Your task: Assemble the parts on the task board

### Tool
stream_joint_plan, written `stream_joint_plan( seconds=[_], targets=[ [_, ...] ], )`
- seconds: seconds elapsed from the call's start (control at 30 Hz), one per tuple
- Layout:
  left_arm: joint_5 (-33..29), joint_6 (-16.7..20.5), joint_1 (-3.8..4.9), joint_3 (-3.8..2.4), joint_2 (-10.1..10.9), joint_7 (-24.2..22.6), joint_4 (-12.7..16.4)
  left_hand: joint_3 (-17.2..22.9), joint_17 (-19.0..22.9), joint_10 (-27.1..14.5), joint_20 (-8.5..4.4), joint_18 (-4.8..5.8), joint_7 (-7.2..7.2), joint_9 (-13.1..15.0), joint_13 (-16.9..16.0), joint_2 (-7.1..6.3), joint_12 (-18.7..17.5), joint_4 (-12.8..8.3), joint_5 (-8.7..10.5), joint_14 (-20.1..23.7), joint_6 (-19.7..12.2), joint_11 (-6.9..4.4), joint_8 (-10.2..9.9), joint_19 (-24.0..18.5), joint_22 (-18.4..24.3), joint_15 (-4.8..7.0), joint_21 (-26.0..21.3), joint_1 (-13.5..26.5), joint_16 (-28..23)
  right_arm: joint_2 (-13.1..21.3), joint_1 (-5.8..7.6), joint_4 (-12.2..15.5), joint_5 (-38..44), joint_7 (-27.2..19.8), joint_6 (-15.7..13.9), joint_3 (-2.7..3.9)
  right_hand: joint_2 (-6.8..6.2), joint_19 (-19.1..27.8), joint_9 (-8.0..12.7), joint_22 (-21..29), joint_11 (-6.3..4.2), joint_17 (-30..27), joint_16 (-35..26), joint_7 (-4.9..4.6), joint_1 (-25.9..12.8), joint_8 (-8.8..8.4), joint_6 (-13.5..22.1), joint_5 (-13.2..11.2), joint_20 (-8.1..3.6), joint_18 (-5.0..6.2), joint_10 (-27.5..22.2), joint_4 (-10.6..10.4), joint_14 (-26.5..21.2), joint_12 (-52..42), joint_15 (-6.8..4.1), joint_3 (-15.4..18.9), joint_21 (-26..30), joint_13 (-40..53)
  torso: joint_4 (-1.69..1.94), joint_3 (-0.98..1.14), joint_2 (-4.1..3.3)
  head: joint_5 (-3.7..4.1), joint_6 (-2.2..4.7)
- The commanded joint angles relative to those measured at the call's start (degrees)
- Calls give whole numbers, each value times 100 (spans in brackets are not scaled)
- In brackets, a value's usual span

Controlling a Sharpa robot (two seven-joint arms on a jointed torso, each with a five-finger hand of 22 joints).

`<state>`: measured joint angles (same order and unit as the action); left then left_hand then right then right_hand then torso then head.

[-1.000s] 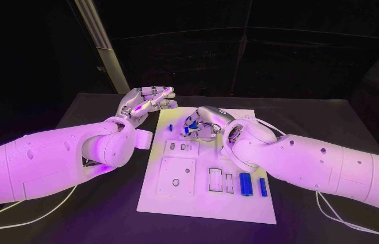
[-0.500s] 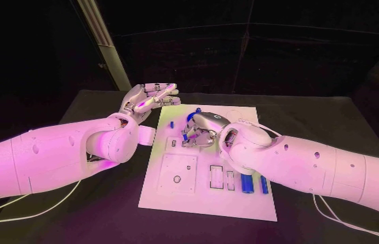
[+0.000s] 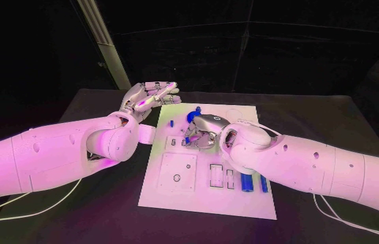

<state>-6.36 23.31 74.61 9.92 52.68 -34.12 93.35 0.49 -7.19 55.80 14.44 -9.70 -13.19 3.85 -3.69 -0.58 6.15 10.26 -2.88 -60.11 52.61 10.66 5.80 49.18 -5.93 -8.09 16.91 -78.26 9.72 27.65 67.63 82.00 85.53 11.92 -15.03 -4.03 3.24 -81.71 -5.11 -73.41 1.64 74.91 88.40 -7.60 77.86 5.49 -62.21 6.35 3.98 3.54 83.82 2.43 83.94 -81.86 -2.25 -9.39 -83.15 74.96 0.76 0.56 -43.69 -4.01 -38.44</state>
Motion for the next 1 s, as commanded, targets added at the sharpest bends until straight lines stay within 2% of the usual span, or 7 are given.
stream_joint_plan(
  seconds=[0.03,0.57,0.8,1.0],
  targets=[
    [-4,-82,9,-4,-8,-45,-1,-11,-7,-12,-4,-86,11,-3,2,65,-31,-12,-1,-43,44,-18,-26,55,6,10,-29,-7,-30,-3,3,-28,133,77,185,-14,49,43,-83,5,-16,1140,-20,143,-16,22,-208,40,-11,-11,193,-7,522,18,-18,-41,25,921,0,-1,-1,-4,-7],
    [-4,-92,9,-4,-16,-33,-18,-14,-8,-11,-5,-86,11,-3,2,65,-33,-15,-1,-44,44,-18,-29,56,8,11,-30,-9,-33,37,0,-58,272,171,349,-21,21,60,-81,35,-18,1127,-27,141,-30,10,-198,35,-11,-5,176,9,519,47,-18,-59,40,902,-3,-1,5,17,-5],
    [-4,-92,8,-4,-17,-29,-21,-14,-8,-11,-5,-86,11,-3,2,65,-33,-15,-1,-44,44,-18,-29,56,8,11,-30,-9,-33,52,-1,-41,331,215,483,-21,-60,78,-69,69,4,1109,-38,112,-109,-38,-144,5,-4,0,150,14,514,91,-5,-71,61,875,2,-1,1,23,-3],
    [-4,-92,8,-4,-17,-25,-27,-14,-8,-11,-5,-86,11,-3,2,65,-33,-15,-1,-44,44,-18,-29,56,8,11,-30,-9,-33,48,-1,-15,392,252,558,-21,-204,111,-46,131,43,1076,-57,68,-277,-104,-62,70,20,11,90,-35,506,196,26,-9,95,805,2,-3,3,23,-9]
  ],
)
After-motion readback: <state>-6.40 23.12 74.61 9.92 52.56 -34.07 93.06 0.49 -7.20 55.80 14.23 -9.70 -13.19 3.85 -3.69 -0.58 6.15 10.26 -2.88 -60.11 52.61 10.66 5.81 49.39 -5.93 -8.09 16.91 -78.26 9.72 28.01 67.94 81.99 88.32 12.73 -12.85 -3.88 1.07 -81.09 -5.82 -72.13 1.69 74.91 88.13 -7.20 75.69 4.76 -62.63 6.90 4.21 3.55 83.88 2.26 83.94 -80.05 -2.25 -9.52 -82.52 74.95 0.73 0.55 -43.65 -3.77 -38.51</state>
